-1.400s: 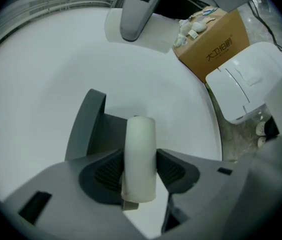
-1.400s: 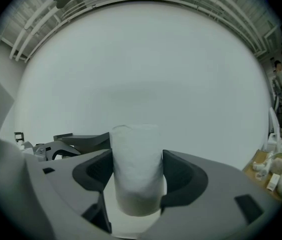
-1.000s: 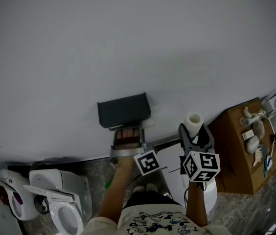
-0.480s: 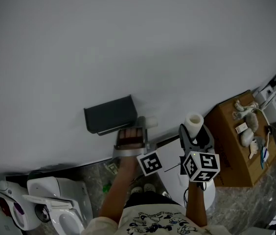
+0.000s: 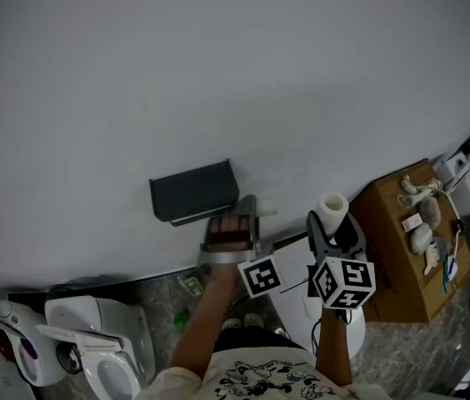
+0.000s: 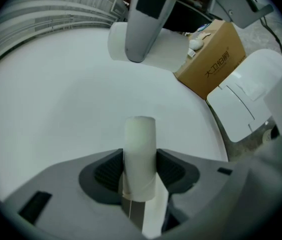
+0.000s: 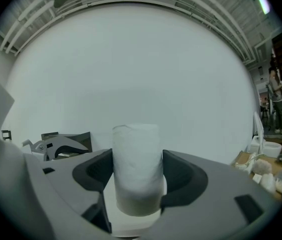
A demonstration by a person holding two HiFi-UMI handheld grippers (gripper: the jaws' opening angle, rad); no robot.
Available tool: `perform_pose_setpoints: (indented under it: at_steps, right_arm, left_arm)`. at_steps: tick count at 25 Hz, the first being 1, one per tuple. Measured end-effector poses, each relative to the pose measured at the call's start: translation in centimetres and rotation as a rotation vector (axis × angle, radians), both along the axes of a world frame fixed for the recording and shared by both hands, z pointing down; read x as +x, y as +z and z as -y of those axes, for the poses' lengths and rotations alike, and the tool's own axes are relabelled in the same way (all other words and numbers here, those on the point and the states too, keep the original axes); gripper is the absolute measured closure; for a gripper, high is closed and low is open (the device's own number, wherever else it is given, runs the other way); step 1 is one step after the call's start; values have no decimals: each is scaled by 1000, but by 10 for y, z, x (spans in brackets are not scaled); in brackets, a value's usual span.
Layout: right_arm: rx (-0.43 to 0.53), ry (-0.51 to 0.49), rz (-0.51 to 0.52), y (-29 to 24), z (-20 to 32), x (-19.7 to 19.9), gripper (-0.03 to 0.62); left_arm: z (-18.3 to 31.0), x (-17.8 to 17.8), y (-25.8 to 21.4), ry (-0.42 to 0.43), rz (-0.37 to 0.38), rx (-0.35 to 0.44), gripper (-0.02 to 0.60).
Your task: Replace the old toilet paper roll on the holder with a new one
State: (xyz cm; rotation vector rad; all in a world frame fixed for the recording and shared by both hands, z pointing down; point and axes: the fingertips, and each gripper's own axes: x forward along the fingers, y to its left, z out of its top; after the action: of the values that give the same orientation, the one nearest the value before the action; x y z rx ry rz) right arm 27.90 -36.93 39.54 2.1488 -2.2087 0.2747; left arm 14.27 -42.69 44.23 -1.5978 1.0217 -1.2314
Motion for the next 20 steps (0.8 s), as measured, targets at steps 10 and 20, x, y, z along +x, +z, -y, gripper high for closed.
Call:
perform_pose_setpoints:
  at_steps: [10, 20]
  right_arm:
    - [5, 12, -3, -4, -12, 1, 283]
    - [15, -45, -3, -8, -13, -29, 283]
  left_arm:
    - [-18, 8, -18, 41, -91, 9, 376]
    - [-44, -24, -51, 64, -584, -127, 376]
